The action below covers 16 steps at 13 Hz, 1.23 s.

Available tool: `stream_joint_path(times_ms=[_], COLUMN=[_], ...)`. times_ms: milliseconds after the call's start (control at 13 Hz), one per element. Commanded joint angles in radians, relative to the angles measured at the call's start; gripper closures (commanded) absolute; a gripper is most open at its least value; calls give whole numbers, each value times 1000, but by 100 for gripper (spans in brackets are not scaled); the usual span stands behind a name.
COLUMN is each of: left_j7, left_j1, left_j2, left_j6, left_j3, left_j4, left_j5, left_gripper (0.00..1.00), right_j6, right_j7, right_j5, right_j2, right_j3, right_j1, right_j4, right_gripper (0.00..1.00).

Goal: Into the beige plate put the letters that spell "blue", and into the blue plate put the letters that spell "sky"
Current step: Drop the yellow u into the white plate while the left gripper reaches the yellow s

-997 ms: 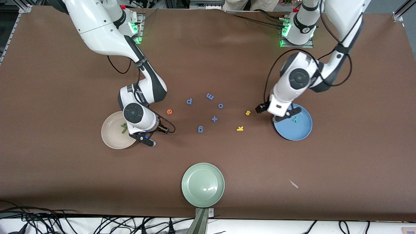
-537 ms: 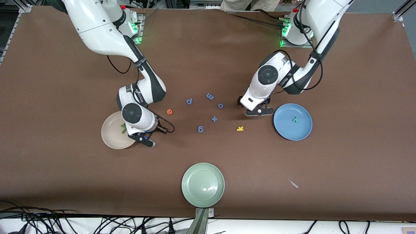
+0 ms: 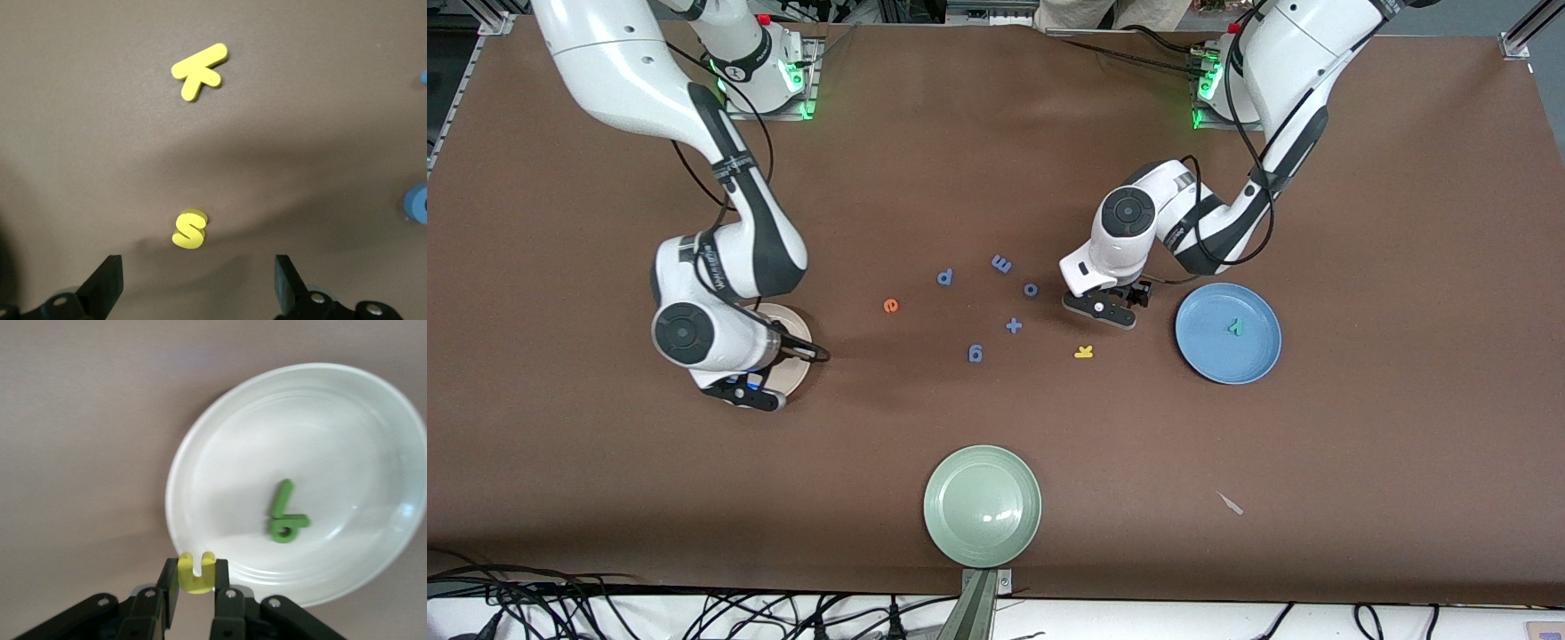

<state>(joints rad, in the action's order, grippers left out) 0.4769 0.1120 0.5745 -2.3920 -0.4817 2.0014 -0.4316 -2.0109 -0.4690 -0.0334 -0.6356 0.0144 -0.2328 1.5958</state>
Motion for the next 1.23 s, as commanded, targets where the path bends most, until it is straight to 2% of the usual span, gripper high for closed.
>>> stream_joint_path(times_ms=[0, 77, 230, 383, 460, 613, 690, 844, 1150], left_j7=[-116, -122, -129, -138, -138, -136, -136, -135, -121], left_j1=[-17, -26, -29, -32, -34, -34, -35, -35, -29], left_j2=[33, 41, 53, 53, 56, 53, 51, 41, -83], left_j6=[-59, -68, -75, -75, -75, -75, -75, -70, -43], left_j3=[5, 5, 5, 5, 3, 3, 3, 3, 0], left_j4=[-26, -24, -26, -21, -21, -21, -21, -24, -23], left_j5=[-27, -27, -27, -27, -27, -27, -26, -26, -26], left_gripper=[0, 0, 5, 24, 39, 96, 100, 100, 100], right_j6=[-43, -66, -62, -62, -68, -92, -101, -121, -187], right_j7=[26, 17, 1, -80, -162, -276, -311, -365, -456], right_j5=[6, 3, -8, -11, -11, -11, -13, -13, -13], right_j2=[8, 11, 16, 17, 16, 7, 5, -6, -19], right_j3=[-10, -10, -10, 10, 42, 73, 73, 75, 75], right_j1=[1, 0, 0, -10, -17, -46, -72, -94, -149], right_j4=[61, 79, 78, 72, 61, 59, 64, 72, 96], right_gripper=[61, 46, 38, 37, 37, 37, 37, 37, 37])
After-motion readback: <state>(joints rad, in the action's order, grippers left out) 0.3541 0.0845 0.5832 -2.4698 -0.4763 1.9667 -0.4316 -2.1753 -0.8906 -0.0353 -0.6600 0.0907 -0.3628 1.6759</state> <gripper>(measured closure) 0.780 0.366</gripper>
